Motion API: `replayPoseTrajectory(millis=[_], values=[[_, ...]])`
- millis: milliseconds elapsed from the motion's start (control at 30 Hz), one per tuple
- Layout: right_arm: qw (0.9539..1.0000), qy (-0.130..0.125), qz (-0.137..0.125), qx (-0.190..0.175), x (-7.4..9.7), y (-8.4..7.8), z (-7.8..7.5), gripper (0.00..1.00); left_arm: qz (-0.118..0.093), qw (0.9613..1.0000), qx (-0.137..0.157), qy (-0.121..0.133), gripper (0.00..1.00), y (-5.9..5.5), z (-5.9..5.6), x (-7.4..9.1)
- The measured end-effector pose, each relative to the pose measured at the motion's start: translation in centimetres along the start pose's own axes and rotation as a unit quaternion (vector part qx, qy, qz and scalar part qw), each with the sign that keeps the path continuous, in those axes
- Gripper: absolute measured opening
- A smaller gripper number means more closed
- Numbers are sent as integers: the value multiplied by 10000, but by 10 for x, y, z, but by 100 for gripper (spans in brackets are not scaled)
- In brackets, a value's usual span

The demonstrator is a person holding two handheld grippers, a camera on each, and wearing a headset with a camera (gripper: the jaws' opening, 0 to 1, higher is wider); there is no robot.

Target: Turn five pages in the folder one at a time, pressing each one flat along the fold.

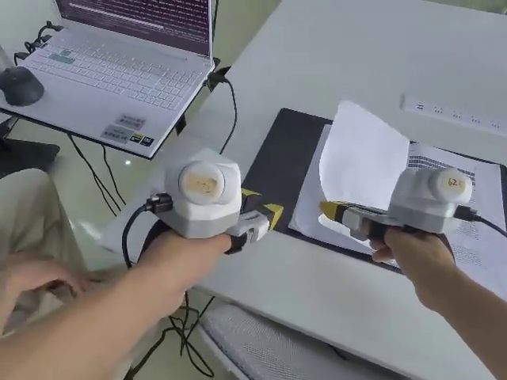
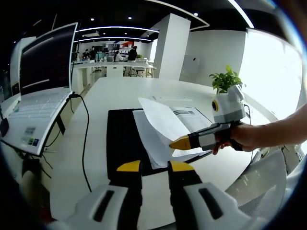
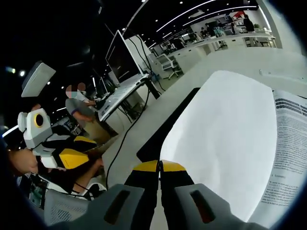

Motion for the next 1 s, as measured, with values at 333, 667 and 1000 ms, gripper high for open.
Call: replayPoseTrajectory(millis=[333,667,1000], values=[[9992,-54,400,-22,-23,-21,-13,0,75,9998,112,143,19,-13,14,11],[9976,-161,669,-98,-38,-38,-34,0,87,9993,224,269,19,-19,24,13],[9972,-158,701,-224,-38,-45,-34,0,126,9991,252,313,18,-23,23,15]])
Point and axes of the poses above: the centre of the closed fingertips' face, and the gripper's own axes: x roughly backward along the fingers, z roughly to its left, y roughly out of its top, the point moved 1 cm from there along x, roughly backward along the fingers, and after that the axes turned 11 degrees about -z, right-handed, at the moved point
